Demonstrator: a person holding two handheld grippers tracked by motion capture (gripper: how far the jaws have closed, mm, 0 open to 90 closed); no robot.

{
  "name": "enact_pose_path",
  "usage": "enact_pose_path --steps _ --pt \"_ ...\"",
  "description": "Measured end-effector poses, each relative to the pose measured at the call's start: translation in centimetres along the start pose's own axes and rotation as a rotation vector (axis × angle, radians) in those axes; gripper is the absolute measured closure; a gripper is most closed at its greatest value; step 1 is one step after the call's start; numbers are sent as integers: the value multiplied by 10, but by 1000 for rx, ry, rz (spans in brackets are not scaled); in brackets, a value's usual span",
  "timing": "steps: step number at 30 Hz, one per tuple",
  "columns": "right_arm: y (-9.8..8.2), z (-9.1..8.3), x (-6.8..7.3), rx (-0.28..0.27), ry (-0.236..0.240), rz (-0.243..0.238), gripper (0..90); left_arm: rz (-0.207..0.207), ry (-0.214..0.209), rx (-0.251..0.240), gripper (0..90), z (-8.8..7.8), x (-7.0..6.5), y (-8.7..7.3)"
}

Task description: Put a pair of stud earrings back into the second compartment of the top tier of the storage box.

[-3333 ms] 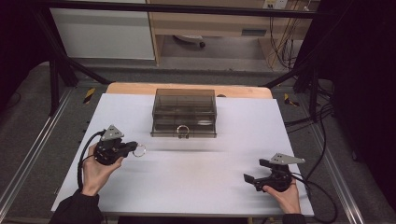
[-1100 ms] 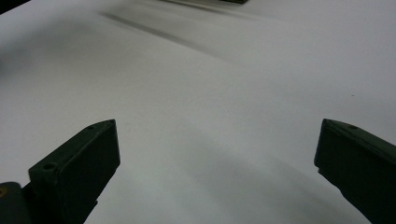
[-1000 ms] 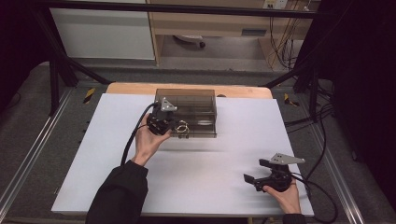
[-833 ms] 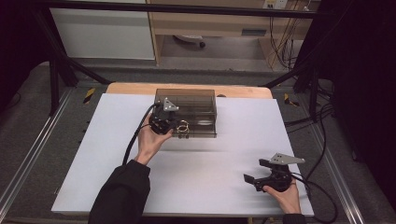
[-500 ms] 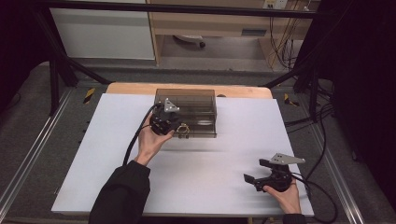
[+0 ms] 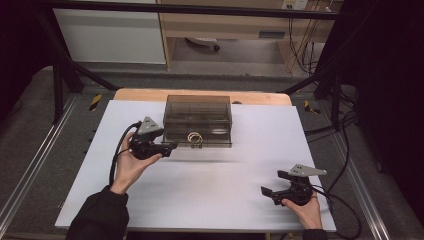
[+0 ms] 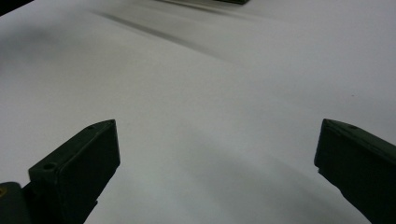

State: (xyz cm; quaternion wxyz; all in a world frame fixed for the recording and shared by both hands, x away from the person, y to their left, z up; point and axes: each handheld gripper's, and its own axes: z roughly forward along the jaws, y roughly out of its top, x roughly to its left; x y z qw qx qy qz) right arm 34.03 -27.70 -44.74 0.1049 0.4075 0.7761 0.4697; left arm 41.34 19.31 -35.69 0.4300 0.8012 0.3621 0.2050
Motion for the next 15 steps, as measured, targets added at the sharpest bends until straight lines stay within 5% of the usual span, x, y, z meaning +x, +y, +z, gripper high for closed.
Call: enact_pose_path --steps 8,15 --pt "0 1 0 1 -2 -1 7 -43 11 -12 165 -24 14 -48" --pt "0 1 0 1 -2 3 7 -33 -3 3 137 -33 14 -78"
